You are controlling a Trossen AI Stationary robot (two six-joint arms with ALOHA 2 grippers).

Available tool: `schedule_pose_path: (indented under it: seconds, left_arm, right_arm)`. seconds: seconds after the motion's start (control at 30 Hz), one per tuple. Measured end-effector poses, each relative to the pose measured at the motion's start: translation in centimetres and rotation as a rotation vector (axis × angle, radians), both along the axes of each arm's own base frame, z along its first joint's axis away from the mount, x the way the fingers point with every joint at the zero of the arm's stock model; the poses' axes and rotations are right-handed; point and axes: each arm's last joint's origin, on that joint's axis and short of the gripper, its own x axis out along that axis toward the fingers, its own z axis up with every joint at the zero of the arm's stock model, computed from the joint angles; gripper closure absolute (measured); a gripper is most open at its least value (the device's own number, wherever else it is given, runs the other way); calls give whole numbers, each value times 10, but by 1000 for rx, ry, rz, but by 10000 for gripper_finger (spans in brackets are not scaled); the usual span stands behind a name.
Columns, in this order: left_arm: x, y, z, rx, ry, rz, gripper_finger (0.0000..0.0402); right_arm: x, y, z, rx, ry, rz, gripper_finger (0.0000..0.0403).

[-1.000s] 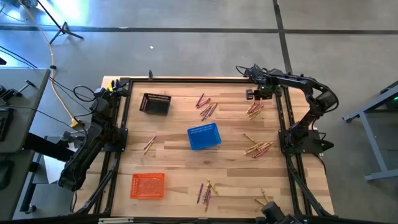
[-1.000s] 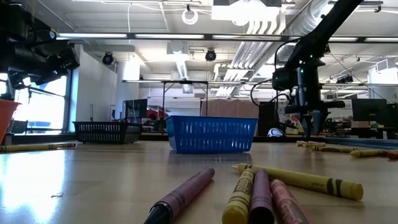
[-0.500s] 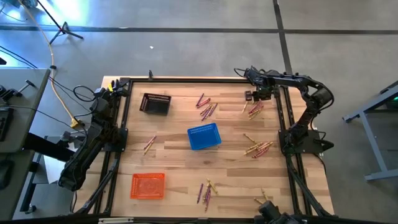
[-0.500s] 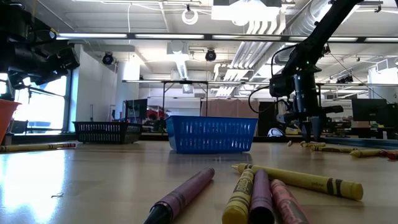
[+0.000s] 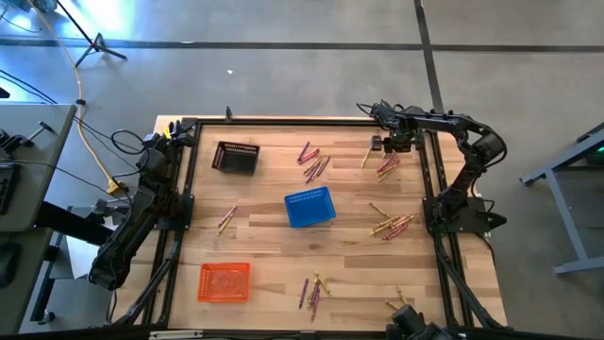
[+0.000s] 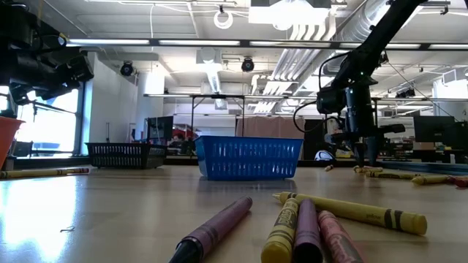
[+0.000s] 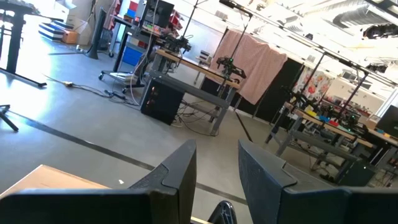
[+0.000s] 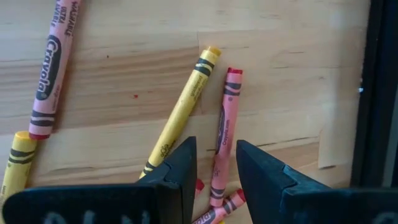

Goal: Sort crayons
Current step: Put the red crayon into the black basket

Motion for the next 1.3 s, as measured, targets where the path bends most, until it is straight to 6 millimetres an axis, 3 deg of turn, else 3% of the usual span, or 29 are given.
schedule_pose_path:
  seconds: [0.4,0.8,1.3]
  left_arm:
    - [0,0,0,0,0,0,298]
    - [0,0,0,0,0,0,298]
    - [0,0,0,0,0,0,298]
  right_arm:
    - [0,2,0,20,-10,-30,308]
    - [3,6,-1,30,-12,-62,398]
    - [1,10,2,55,-15,-85,402]
